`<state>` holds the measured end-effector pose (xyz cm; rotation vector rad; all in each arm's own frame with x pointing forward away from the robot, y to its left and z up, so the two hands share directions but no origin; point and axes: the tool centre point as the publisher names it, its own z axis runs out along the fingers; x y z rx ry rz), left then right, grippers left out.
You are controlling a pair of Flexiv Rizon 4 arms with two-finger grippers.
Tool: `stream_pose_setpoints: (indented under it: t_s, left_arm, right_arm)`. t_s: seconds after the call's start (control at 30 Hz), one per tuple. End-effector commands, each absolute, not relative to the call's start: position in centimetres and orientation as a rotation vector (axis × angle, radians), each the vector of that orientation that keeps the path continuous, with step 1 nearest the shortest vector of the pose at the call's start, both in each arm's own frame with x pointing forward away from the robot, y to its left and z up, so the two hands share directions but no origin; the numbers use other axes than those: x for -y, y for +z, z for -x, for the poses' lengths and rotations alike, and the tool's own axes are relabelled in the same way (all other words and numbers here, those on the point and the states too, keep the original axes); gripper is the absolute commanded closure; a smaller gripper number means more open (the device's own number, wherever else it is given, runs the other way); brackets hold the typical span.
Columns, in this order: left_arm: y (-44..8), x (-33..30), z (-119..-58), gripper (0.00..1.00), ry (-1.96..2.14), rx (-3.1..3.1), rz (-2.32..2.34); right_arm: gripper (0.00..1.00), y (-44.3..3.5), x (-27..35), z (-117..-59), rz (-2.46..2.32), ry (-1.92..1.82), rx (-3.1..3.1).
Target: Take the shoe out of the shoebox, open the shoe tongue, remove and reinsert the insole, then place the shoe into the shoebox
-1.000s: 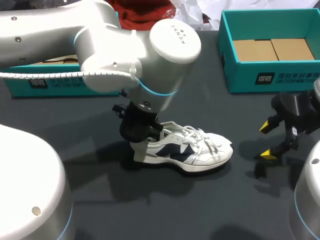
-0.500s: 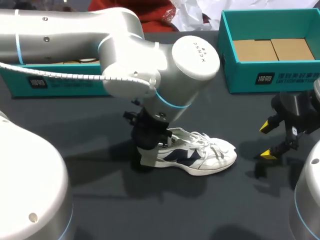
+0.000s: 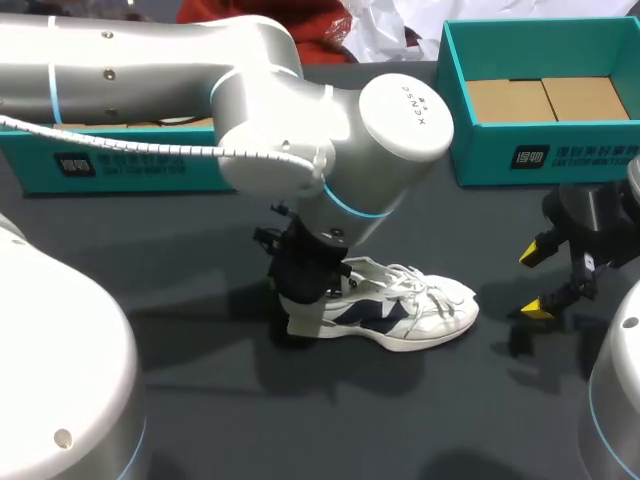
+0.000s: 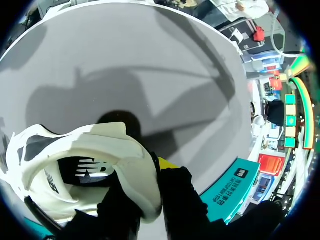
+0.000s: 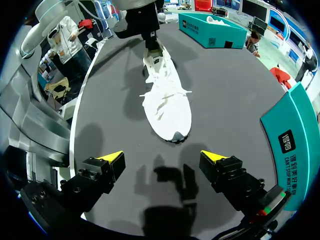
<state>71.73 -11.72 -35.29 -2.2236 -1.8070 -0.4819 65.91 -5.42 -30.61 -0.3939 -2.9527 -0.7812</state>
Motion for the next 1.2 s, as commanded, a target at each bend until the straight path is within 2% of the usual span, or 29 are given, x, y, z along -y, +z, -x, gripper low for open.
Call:
stream_pose_setpoints:
  t_s: [0.03, 0.43, 0.47, 0.5, 0.67, 0.8, 0.93, 1.03, 1.1, 1.17, 1.2]
  left_arm:
    - [-35.5, 12.2, -71.3, 1.00, -0.500, 1.791, 2.221]
    - [-35.9, 12.2, -71.2, 1.00, -0.545, 1.771, 2.226]
    - [-35.9, 12.1, -71.3, 0.91, -0.549, 1.778, 2.230]
    - [-35.8, 12.0, -71.4, 0.78, -0.551, 1.780, 2.233]
    - [-34.9, 11.5, -71.6, 0.55, -0.557, 1.802, 2.255]
    - [-34.2, 11.3, -71.6, 0.42, -0.558, 1.817, 2.273]
    - [-32.8, 10.7, -71.4, 0.41, -0.536, 1.849, 2.298]
    - [-31.2, 10.2, -71.1, 0.36, -0.496, 1.885, 2.328]
    - [-29.9, 9.8, -70.9, 0.38, -0.432, 1.920, 2.341]
    - [-28.5, 9.3, -70.7, 0.35, -0.351, 1.969, 2.344]
    - [-27.8, 9.0, -70.6, 0.31, -0.294, 1.996, 2.339]
  right_arm:
    - [0.00, -30.6, 5.4, -65.7, 0.396, -0.779, 2.957]
    - [0.00, -30.6, 5.4, -65.7, 0.396, -0.779, 2.957]
    - [0.00, -30.6, 5.4, -65.7, 0.396, -0.779, 2.957]
    - [0.00, -30.6, 5.4, -65.7, 0.396, -0.779, 2.957]
    - [0.00, -30.6, 5.4, -65.7, 0.396, -0.779, 2.957]
    - [0.00, -30.6, 5.4, -65.7, 0.396, -0.779, 2.957]
    - [0.00, -30.6, 5.4, -65.7, 0.396, -0.779, 2.957]
    - [0.00, -30.6, 5.4, -65.7, 0.396, -0.779, 2.957]
    - [0.00, -30.6, 5.4, -65.7, 0.396, -0.779, 2.957]
    - [0.00, -30.6, 5.4, -65.7, 0.396, -0.779, 2.957]
    - [0.00, -30.6, 5.4, -65.7, 0.396, -0.779, 2.957]
